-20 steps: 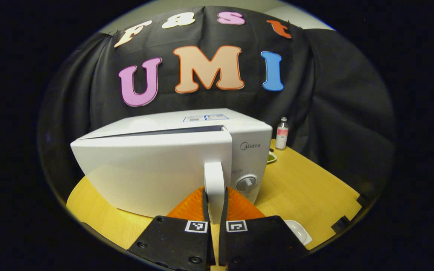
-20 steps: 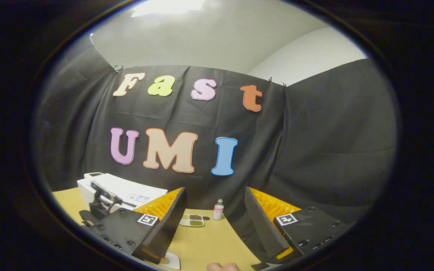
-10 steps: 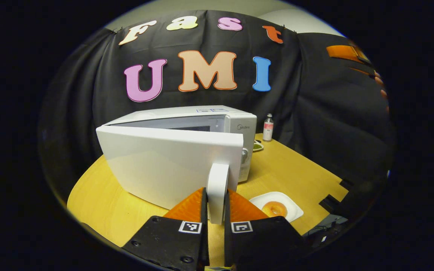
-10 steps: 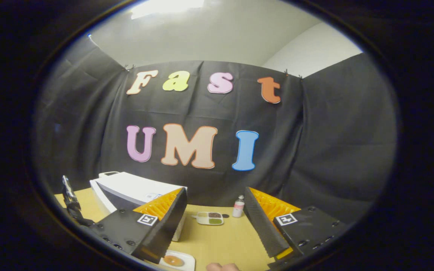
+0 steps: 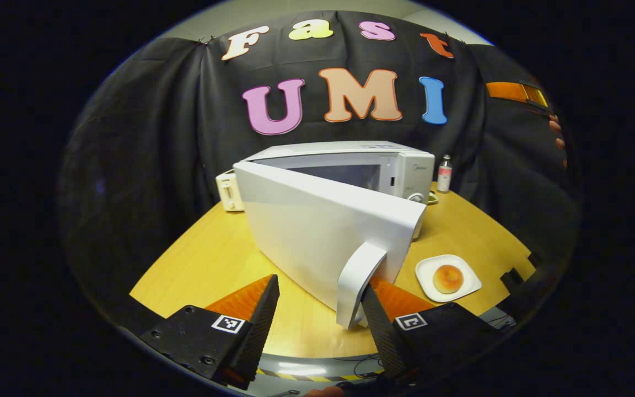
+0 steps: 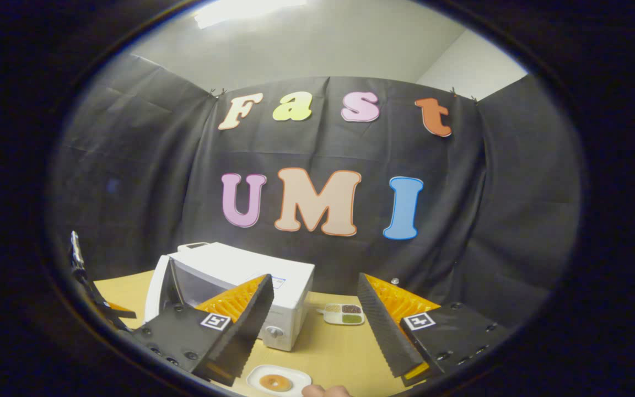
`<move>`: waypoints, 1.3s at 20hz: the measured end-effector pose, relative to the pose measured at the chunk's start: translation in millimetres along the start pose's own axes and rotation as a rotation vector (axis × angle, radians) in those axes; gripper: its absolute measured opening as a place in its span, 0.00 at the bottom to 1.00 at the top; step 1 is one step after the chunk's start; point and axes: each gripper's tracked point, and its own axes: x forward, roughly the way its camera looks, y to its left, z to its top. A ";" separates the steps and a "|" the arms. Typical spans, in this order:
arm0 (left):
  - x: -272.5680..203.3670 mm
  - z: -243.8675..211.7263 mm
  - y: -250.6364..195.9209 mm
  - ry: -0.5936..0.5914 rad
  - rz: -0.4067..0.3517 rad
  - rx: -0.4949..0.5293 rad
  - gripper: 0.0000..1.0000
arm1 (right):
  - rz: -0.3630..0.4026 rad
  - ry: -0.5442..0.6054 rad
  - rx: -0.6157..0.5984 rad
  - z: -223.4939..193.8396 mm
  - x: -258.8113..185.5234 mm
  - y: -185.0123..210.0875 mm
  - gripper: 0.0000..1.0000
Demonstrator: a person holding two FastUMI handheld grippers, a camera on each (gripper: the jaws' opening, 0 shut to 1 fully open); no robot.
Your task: Open the microwave oven with the left hand, put the food in, and close the microwave oven.
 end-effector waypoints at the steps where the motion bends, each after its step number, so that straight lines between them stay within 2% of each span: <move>1: -5.2 -3.9 13.3 0.008 0.032 -0.005 0.84 | 0.018 0.015 0.003 -7.6 1.8 4.6 0.97; 6: -33.1 -24.5 72.8 0.055 0.150 -0.075 0.84 | 0.090 0.099 0.015 -50.0 7.1 24.9 0.97; 8: -41.9 -31.1 89.8 0.076 0.160 -0.090 0.84 | 0.102 0.125 0.017 -68.5 8.9 32.3 0.97; 9: -44.9 -32.2 98.6 0.082 0.160 -0.101 0.80 | 0.104 0.143 0.020 -80.6 10.3 36.4 0.97; 10: -48.2 -33.9 103.9 0.089 0.153 -0.106 0.84 | 0.100 0.161 0.023 -91.8 11.1 40.5 0.97; 11: -49.8 -34.3 110.1 0.094 0.147 -0.093 0.80 | 0.094 0.182 0.026 -103.6 11.5 44.8 0.97; 13: -50.6 -36.5 120.5 0.104 0.122 -0.061 0.84 | 0.072 0.205 0.048 -123.2 13.0 55.0 0.97; 18: -48.7 -38.7 149.5 0.105 0.030 -0.043 0.84 | -0.040 0.304 0.054 -190.9 14.2 70.9 0.98; 20: -48.2 -40.9 161.9 0.099 0.010 -0.055 0.84 | -0.075 0.325 0.000 -211.4 14.6 67.3 0.98; 26: -47.0 -47.3 187.1 0.100 -0.014 -0.131 0.84 | -0.104 0.503 0.002 -294.2 6.9 72.1 0.98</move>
